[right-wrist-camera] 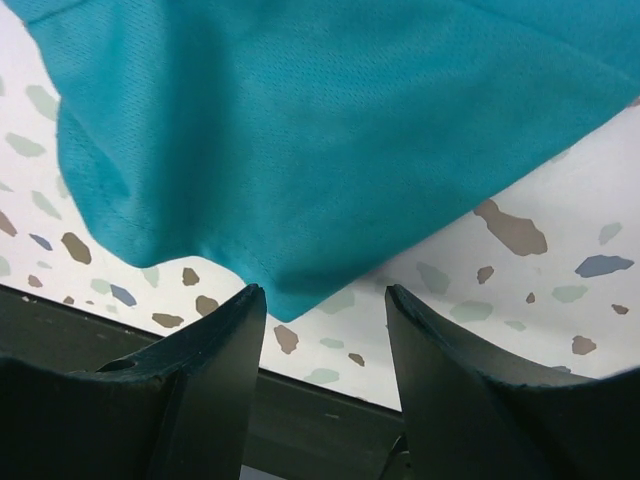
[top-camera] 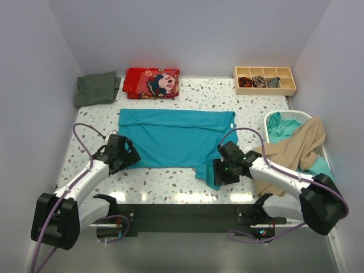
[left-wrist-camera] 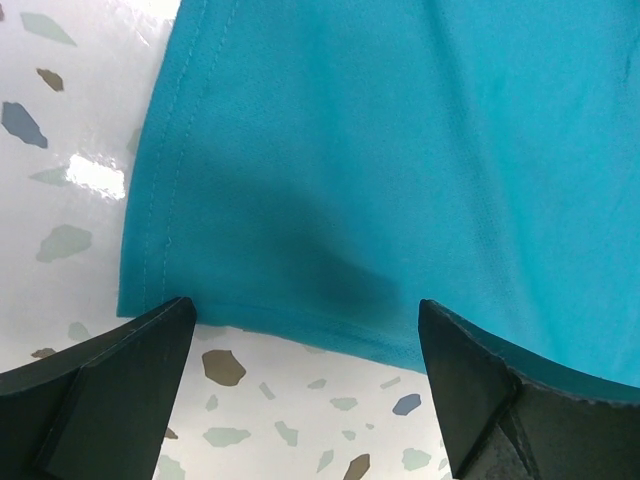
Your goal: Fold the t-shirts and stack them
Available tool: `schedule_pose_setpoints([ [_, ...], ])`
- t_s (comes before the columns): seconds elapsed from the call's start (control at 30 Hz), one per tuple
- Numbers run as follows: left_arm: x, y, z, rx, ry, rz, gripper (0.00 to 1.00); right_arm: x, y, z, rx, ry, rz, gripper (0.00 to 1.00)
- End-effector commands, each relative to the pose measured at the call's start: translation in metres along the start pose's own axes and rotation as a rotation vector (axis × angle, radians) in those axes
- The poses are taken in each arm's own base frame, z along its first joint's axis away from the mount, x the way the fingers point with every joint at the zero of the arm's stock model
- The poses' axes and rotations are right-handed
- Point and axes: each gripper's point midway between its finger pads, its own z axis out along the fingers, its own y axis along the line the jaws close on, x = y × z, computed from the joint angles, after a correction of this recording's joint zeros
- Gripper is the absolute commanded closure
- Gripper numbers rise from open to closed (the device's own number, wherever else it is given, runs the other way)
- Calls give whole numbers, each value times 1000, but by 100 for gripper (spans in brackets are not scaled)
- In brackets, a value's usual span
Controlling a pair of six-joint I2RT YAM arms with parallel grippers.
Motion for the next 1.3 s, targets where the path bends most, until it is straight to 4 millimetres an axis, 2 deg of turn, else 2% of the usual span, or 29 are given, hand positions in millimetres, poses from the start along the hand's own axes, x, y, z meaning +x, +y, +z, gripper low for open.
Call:
schedule_pose_setpoints([
  [0.0,11,3,4,-27,23,-7,4,1,3,1,-18,-21,52,45],
  [0.1,23,5,8,-19,50,-25,13,2,2,4,-9,-13,65,45],
  [0.13,30,9,12,-17,64,-25,20,3,0,5,6,-9,75,46],
  [0.2,38,11,13,-12,81,-32,24,8,-4,10,25,17,84,48],
  [0.23,43,15,16,-17,85,-34,30,10,-4,12,23,25,89,48],
  [0.37,43,16,16,-17,79,-33,44,10,-4,19,27,25,109,53],
  [0.4,42,15,15,-14,76,-34,50,12,-6,20,34,34,115,66],
  [0.47,42,14,15,-10,75,-33,57,14,-6,22,38,46,117,79],
  [0.5,43,15,15,-8,79,-33,65,14,-7,23,43,46,119,87],
  [0.53,43,14,15,-7,80,-33,68,13,-7,22,44,41,117,100],
  [0.8,43,12,14,3,82,-28,100,2,-9,6,57,-26,109,100],
  [0.97,38,7,12,25,72,-26,100,-4,-6,-4,35,-57,96,100],
  [1.03,32,-3,7,59,66,-31,100,-11,-4,-10,30,-87,86,100],
  [1.27,-2,-33,-29,154,17,-19,100,-30,-1,-39,30,-174,53,100],
])
